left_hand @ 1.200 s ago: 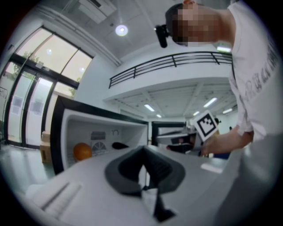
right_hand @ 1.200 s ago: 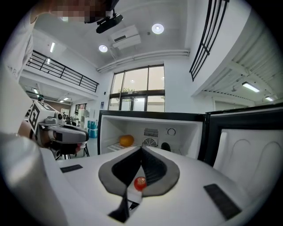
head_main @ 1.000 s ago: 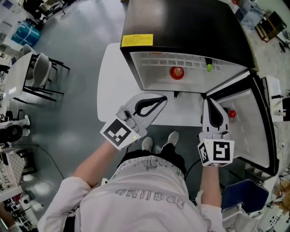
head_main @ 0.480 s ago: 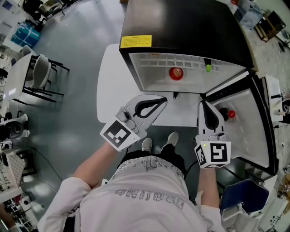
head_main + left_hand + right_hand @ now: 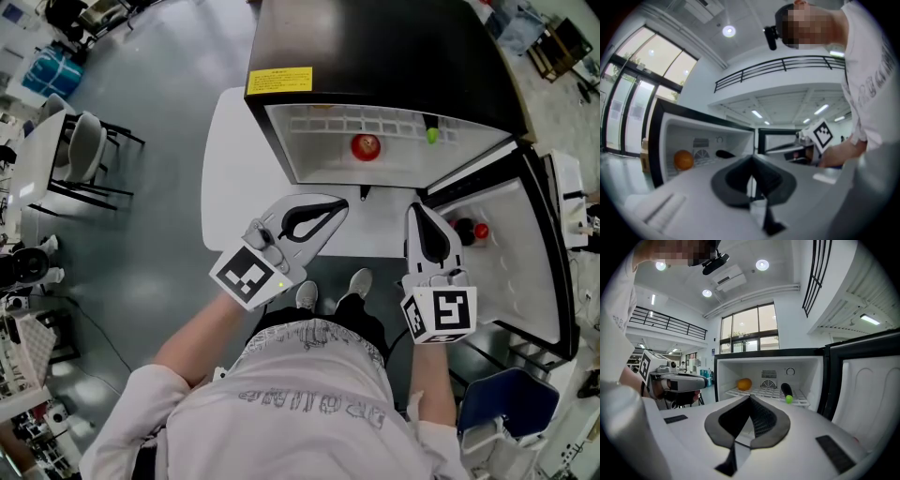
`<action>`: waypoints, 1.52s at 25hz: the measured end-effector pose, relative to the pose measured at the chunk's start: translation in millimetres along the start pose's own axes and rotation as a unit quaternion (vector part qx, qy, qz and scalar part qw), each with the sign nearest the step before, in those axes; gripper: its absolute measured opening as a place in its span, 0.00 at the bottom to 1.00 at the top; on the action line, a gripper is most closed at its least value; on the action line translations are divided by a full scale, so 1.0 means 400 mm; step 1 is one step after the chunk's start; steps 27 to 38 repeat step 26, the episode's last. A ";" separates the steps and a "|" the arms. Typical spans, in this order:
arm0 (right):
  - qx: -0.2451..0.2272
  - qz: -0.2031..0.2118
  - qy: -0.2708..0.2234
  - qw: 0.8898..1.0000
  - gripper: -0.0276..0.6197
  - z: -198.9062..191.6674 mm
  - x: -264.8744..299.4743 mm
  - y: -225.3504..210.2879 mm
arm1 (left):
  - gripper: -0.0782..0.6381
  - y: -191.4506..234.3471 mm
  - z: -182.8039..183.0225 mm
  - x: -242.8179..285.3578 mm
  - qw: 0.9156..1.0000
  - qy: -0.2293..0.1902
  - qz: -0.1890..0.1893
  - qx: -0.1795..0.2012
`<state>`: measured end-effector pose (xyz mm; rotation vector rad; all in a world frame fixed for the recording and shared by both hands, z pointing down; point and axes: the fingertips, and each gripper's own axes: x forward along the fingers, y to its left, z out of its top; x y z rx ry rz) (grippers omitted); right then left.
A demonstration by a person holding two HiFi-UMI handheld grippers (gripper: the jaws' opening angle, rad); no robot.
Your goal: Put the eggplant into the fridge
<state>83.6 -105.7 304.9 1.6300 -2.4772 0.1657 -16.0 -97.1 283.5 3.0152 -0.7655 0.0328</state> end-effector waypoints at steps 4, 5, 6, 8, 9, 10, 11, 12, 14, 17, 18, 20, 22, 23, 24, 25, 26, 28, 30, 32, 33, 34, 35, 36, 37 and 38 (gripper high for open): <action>-0.002 0.001 0.004 1.000 0.05 -0.004 0.001 0.000 | 0.12 -0.004 0.000 0.003 1.000 0.002 -0.002 0.001; -0.002 0.002 0.005 1.000 0.05 -0.006 0.001 0.000 | 0.12 -0.006 0.000 0.003 1.000 0.003 -0.002 0.000; -0.002 0.003 0.006 1.000 0.05 -0.009 0.000 0.000 | 0.12 -0.007 -0.001 0.004 1.000 0.003 -0.002 0.000; -0.002 0.004 0.007 1.000 0.05 -0.014 -0.001 -0.001 | 0.12 -0.009 -0.001 0.006 1.000 0.002 -0.003 0.001; -0.002 0.005 0.007 1.000 0.05 -0.015 -0.002 -0.002 | 0.12 -0.009 0.000 0.007 1.000 0.002 -0.003 0.002; -0.003 0.006 0.007 1.000 0.05 -0.015 -0.003 -0.003 | 0.12 -0.010 0.000 0.008 1.000 0.002 -0.002 0.002; -0.004 0.006 0.008 1.000 0.05 -0.015 -0.005 -0.003 | 0.12 -0.011 0.000 0.008 1.000 0.003 -0.002 0.003; -0.004 0.006 0.008 1.000 0.05 -0.016 -0.007 -0.004 | 0.12 -0.012 0.001 0.008 1.000 0.003 -0.002 0.005; -0.006 0.006 0.009 1.000 0.05 -0.019 -0.010 -0.006 | 0.12 -0.013 0.002 0.009 1.000 0.003 -0.002 0.005; -0.008 0.007 0.009 1.000 0.05 -0.017 -0.013 -0.006 | 0.12 -0.015 0.002 0.009 1.000 0.001 0.000 0.004; -0.009 0.008 0.009 1.000 0.05 -0.016 -0.013 -0.005 | 0.12 -0.015 0.003 0.009 1.000 0.001 0.000 0.005; -0.009 0.010 0.009 1.000 0.05 -0.016 -0.014 -0.004 | 0.12 -0.016 0.001 0.009 1.000 0.001 0.000 0.006; -0.009 0.010 0.010 1.000 0.05 -0.019 -0.016 -0.005 | 0.12 -0.017 -0.002 0.009 1.000 0.002 0.002 0.005; -0.009 0.010 0.010 1.000 0.05 -0.021 -0.017 -0.005 | 0.12 -0.017 -0.002 0.009 1.000 0.002 0.003 0.004; -0.009 0.010 0.010 1.000 0.05 -0.022 -0.018 -0.006 | 0.12 -0.018 -0.002 0.009 1.000 0.001 0.003 0.003; -0.009 0.010 0.010 1.000 0.05 -0.023 -0.019 -0.006 | 0.12 -0.019 -0.002 0.009 1.000 0.001 0.004 0.003; -0.008 0.009 0.010 1.000 0.05 -0.024 -0.020 -0.007 | 0.12 -0.020 -0.001 0.009 1.000 0.000 0.005 0.002; -0.008 0.009 0.010 1.000 0.05 -0.024 -0.020 -0.007 | 0.12 -0.020 -0.001 0.009 1.000 0.000 0.005 0.002; -0.008 0.009 0.010 1.000 0.05 -0.024 -0.020 -0.007 | 0.12 -0.020 -0.001 0.009 1.000 0.000 0.005 0.002; -0.008 0.009 0.010 1.000 0.05 -0.024 -0.020 -0.007 | 0.12 -0.020 -0.001 0.009 1.000 0.000 0.005 0.002; -0.008 0.009 0.010 1.000 0.05 -0.024 -0.020 -0.007 | 0.12 -0.020 -0.001 0.009 1.000 0.000 0.005 0.002; -0.008 0.009 0.010 1.000 0.05 -0.024 -0.020 -0.007 | 0.12 -0.020 -0.001 0.009 1.000 0.000 0.005 0.002; -0.008 0.009 0.010 1.000 0.05 -0.024 -0.020 -0.007 | 0.12 -0.020 -0.001 0.009 1.000 0.000 0.005 0.002; -0.008 0.009 0.010 1.000 0.05 -0.024 -0.020 -0.007 | 0.12 -0.020 -0.001 0.009 1.000 0.000 0.005 0.002; -0.008 0.009 0.010 1.000 0.05 -0.024 -0.020 -0.007 | 0.12 -0.020 -0.001 0.009 1.000 0.000 0.005 0.002; -0.008 0.009 0.010 1.000 0.05 -0.024 -0.020 -0.007 | 0.12 -0.020 -0.001 0.009 1.000 0.000 0.005 0.002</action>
